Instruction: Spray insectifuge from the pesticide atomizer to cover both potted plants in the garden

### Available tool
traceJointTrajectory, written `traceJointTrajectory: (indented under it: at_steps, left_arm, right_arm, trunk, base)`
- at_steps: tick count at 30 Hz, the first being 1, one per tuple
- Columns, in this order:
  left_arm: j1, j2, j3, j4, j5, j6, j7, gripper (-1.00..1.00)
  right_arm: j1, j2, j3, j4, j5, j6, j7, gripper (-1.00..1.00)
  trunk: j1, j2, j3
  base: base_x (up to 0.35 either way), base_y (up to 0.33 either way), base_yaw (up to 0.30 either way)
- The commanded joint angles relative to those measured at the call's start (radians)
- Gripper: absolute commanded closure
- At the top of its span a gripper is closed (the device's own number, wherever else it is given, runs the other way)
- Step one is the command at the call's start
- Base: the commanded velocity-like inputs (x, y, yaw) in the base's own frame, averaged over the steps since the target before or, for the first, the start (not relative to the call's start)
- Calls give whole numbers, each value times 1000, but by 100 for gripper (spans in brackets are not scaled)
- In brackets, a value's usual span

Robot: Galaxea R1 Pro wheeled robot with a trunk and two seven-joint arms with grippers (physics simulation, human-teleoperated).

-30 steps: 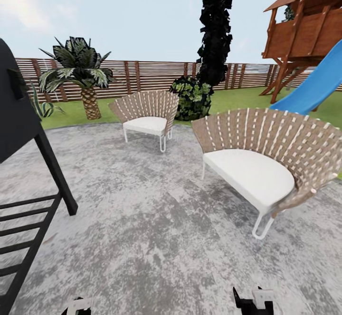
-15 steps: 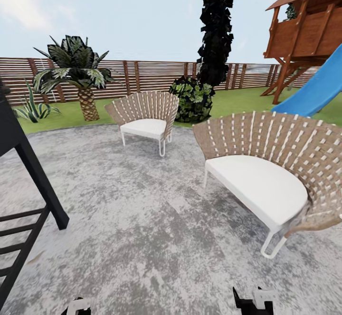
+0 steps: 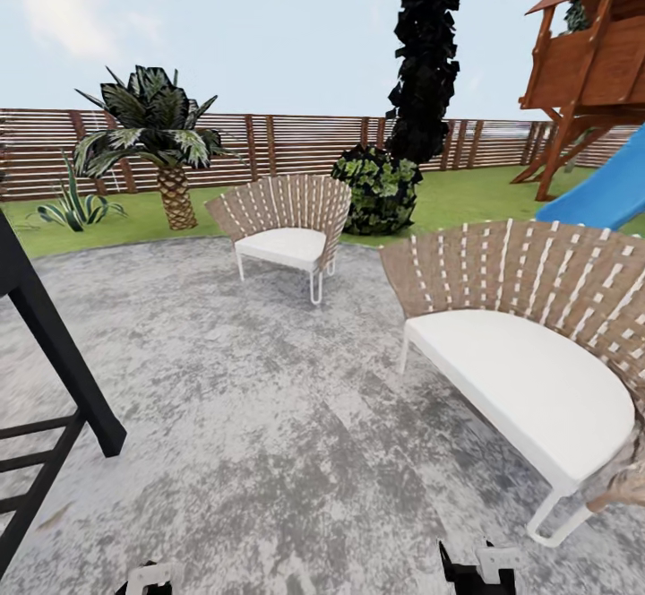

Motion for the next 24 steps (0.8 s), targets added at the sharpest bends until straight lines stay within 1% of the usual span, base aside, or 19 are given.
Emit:
traceJointTrajectory:
  at_steps: [1, 11, 24]
  left_arm:
    - [-1, 0, 0, 1, 3, -3, 0, 100]
    - [-1, 0, 0, 1, 3, -3, 0, 100]
    - [-1, 0, 0, 1, 3, -3, 0, 100]
  right_arm:
    - [0, 0, -9, 1, 6, -3, 5, -100]
    - [0, 0, -9, 1, 6, -3, 5, -100]
    - [0, 0, -9, 1, 6, -3, 5, -100]
  trunk:
    - [0, 0, -1]
    - [0, 0, -1]
    - [0, 0, -1]
  base:
    - [339, 0, 261]
    - [339, -13, 275]
    - [339, -102, 277]
